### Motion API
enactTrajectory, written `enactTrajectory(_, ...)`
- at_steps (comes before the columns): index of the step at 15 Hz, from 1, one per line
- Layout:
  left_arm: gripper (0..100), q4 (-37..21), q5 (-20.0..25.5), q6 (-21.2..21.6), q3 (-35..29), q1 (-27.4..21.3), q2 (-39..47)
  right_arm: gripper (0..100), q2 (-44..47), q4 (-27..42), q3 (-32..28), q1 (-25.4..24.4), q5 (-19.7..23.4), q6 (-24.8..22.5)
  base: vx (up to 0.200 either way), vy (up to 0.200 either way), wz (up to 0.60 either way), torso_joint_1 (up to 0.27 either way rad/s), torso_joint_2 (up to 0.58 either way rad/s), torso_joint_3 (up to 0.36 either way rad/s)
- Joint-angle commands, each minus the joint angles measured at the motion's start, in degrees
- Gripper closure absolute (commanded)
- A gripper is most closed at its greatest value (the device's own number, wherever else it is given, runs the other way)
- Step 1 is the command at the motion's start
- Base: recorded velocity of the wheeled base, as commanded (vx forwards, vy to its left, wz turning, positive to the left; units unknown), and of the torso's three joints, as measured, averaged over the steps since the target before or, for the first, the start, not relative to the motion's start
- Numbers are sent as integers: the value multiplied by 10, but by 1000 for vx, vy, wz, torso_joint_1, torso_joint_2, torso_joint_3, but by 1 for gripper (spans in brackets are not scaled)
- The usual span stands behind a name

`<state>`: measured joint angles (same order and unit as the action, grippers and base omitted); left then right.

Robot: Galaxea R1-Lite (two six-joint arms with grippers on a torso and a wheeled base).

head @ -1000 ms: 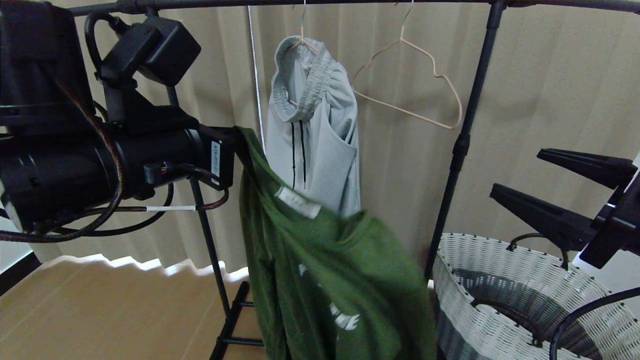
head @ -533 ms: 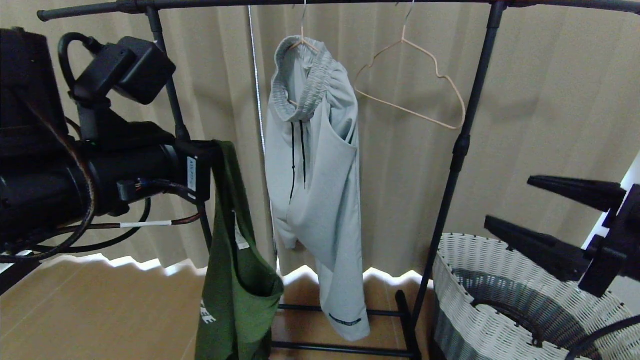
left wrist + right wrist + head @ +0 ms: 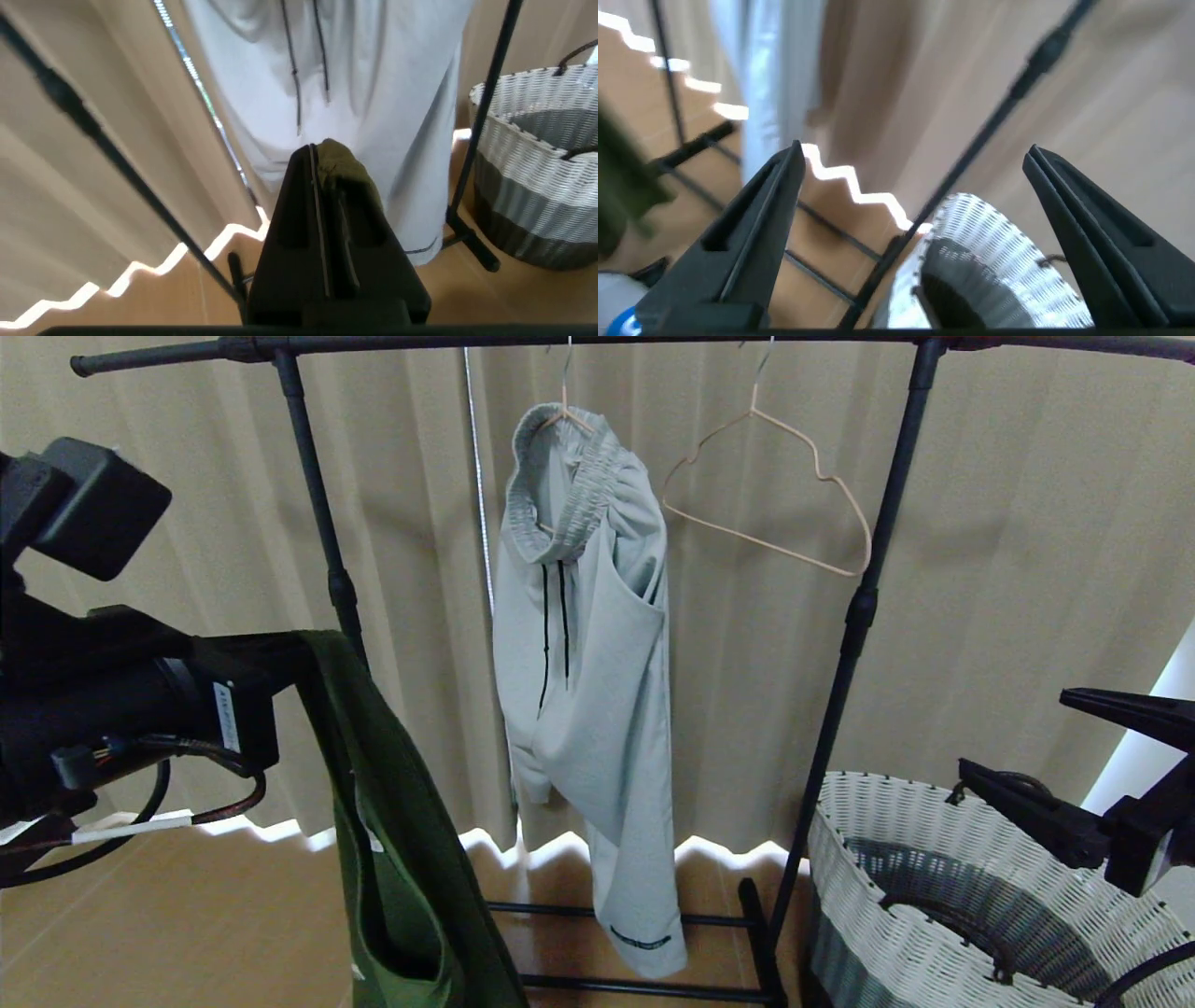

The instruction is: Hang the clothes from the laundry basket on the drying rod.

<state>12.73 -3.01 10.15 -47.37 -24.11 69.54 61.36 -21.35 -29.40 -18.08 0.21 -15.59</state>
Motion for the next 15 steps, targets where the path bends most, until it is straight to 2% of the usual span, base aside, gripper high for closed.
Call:
enactTrajectory(1, 100, 1, 1, 0, 11, 20, -18, 0, 1, -19, 16, 13, 1, 1, 0, 0, 0, 0, 0, 0)
enactTrajectory(3, 100, 1, 9, -2, 22, 32, -17, 0, 1, -33, 21, 30, 1, 2, 0, 0, 0, 0, 0, 0)
enactTrajectory(12, 100, -1, 14, 12, 47, 28, -17, 0, 2, -50, 20, 56, 1, 7, 0, 0, 0, 0, 0, 0)
enactTrajectory(15, 100, -1, 26, 64, 58, 28, -12, 0, 1, -53, -4, 57, 4, 34, 0, 0, 0, 0, 0, 0)
